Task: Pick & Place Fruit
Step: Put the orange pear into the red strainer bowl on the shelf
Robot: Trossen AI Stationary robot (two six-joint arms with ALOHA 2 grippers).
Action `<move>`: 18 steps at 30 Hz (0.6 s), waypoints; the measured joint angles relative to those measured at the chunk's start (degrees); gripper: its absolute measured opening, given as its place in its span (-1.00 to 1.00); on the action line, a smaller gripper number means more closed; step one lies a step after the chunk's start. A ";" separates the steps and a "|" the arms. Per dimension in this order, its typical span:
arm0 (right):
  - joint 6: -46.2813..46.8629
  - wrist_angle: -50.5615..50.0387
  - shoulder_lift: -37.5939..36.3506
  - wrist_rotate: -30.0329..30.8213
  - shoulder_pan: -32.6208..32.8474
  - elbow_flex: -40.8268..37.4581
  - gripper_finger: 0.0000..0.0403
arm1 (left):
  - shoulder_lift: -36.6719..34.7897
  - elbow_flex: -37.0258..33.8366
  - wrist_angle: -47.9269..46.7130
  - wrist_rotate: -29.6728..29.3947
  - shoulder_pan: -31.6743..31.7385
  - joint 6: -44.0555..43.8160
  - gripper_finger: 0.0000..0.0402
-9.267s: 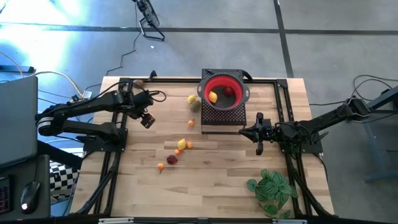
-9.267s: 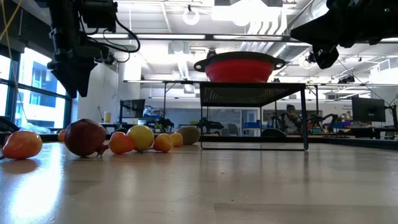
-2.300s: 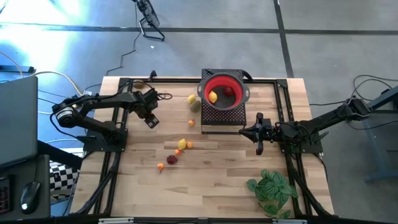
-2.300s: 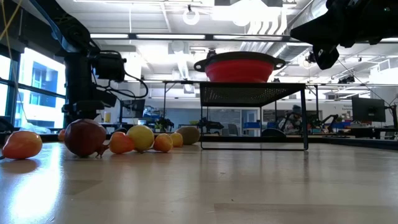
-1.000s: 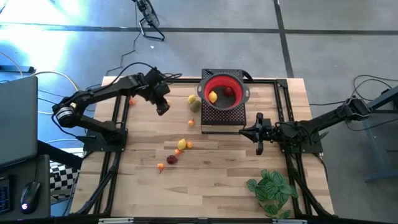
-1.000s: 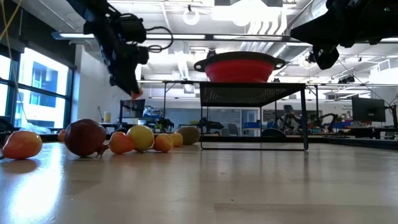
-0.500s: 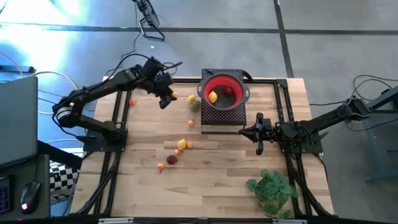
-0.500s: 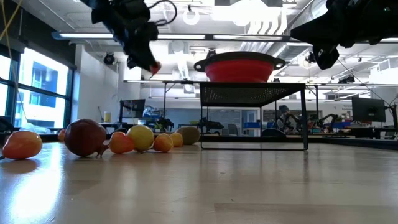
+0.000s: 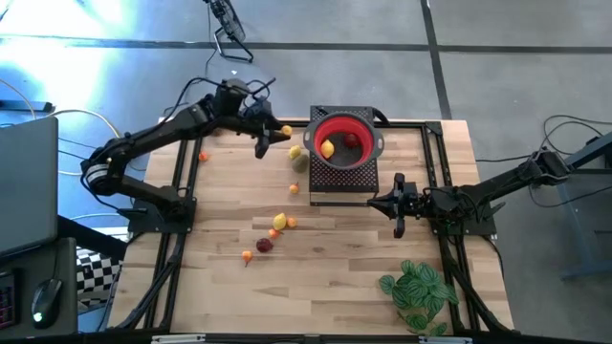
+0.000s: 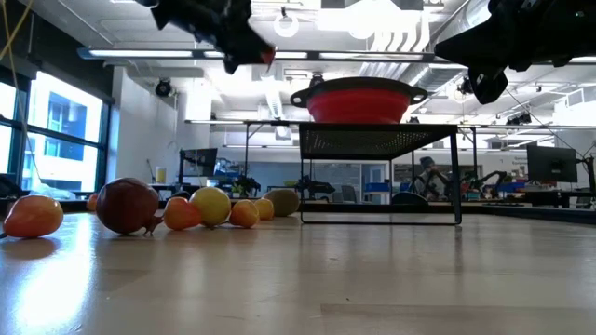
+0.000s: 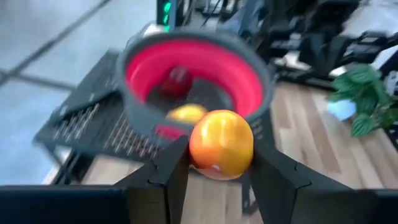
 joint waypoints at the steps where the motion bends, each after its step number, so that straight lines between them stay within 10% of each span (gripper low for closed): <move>1: 0.00 0.00 0.01 -0.02 0.00 0.00 -0.99 | 0.00 0.00 1.33 0.02 -0.76 0.02 -0.29; 18: -0.07 -0.04 0.00 -0.03 0.00 -0.01 -0.99 | 1.08 0.00 11.15 -7.05 -7.43 -1.71 -0.29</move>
